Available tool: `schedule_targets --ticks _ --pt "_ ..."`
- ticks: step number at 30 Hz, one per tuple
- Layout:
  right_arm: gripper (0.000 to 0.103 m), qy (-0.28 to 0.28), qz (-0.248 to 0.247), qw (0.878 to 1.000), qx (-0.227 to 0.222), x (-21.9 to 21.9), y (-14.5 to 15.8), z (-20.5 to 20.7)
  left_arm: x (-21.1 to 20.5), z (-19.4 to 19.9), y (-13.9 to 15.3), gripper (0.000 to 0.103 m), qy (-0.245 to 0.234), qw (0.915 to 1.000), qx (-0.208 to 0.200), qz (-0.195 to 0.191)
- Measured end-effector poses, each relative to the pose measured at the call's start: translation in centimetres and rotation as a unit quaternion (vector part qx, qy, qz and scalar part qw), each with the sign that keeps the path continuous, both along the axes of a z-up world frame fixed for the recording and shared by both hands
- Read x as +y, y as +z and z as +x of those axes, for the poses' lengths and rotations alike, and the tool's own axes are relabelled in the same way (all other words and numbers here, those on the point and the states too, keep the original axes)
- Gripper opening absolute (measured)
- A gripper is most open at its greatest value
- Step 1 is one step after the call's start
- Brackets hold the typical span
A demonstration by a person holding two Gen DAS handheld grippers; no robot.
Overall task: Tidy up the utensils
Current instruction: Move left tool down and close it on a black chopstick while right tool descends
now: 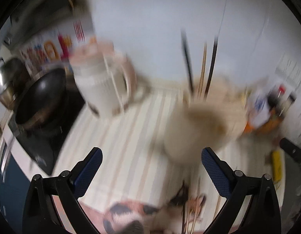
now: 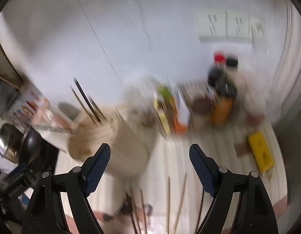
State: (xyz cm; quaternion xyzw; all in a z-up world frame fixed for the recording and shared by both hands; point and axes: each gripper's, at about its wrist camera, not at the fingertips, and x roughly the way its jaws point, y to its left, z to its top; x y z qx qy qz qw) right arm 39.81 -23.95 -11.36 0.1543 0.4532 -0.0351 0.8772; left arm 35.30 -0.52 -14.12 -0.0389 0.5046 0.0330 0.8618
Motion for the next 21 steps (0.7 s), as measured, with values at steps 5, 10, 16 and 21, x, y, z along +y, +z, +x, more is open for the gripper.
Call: schedule_targets --ticks 5,10,16,21 --pt "0.039 0.012 0.022 0.995 0.095 -0.8 -8.0 -1.1 -2.8 -1.1 -8.2 0.099 -0.023 0.9954 0.092 -0.018" --pt "0.029 0.021 0.034 0.984 0.172 -1.1 -14.7 -2.0 -6.1 -1.9 -16.0 0.057 -0.059 0.9771 0.198 -0.048" --pt "0.029 0.016 0.045 0.975 0.217 -1.4 -18.6 -2.8 -8.1 -2.0 -18.4 0.031 -0.081 0.9749 0.203 -0.044" --pt "0.029 0.024 0.05 0.971 0.232 -0.5 -20.0 -2.6 -8.6 -1.8 -19.4 0.003 -0.105 0.9754 0.193 -0.017"
